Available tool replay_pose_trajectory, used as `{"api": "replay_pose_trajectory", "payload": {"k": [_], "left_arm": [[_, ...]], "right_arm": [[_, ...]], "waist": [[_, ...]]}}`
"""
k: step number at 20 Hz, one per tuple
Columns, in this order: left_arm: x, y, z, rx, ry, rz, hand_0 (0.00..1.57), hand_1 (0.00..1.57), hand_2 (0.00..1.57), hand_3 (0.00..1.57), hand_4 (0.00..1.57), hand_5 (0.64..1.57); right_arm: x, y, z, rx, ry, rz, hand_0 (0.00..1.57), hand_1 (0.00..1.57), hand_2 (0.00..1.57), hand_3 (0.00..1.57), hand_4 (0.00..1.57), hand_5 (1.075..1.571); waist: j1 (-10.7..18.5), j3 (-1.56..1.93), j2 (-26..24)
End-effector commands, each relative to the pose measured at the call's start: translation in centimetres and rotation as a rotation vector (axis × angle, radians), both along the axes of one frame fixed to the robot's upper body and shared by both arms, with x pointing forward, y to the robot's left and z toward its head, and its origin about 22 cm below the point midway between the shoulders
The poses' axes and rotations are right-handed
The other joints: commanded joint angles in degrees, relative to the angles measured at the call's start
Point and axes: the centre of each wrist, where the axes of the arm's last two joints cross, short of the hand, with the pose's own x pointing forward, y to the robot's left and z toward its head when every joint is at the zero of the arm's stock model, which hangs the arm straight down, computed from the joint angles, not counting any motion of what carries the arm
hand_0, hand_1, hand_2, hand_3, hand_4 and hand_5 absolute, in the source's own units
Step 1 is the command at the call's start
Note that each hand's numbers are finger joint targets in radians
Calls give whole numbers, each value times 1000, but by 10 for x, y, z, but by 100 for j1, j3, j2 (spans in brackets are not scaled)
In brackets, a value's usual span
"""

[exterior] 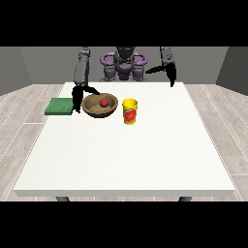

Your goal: Pick the cup and pour the ball into the bowl, then pick the bowl and place it on the pad

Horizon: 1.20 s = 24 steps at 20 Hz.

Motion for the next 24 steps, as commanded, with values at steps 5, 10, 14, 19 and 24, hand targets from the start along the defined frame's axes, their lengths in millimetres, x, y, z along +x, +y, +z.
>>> {"api": "replay_pose_trajectory", "payload": {"k": [5,10,14,19,24], "left_arm": [[0,-11,28,4,-78,-8,0,0,0,0,0,1566],[-13,7,17,-13,-66,-28,0,0,0,0,0,1566],[-4,-8,47,-8,-139,-80,0,0,0,0,470,1564],[0,-20,43,-19,-98,-99,0,0,0,0,714,1515],[-4,9,2,-40,39,-34,0,0,0,0,955,1423]], "right_arm": [[9,17,-15,-2,-36,6,0,0,0,0,142,1564],[-7,4,-35,141,161,-112,0,0,0,0,464,1547],[-33,-21,-50,-223,293,-212,1571,1571,1571,1088,850,1505],[-29,-28,-41,-466,366,-296,1571,1571,1571,1486,928,1563],[-3,-23,-14,-478,483,-306,1571,1571,1571,1047,862,1567]], "waist": [[9,2,443],[225,0,364],[523,-16,730],[620,-32,442],[395,-23,-407]]}}
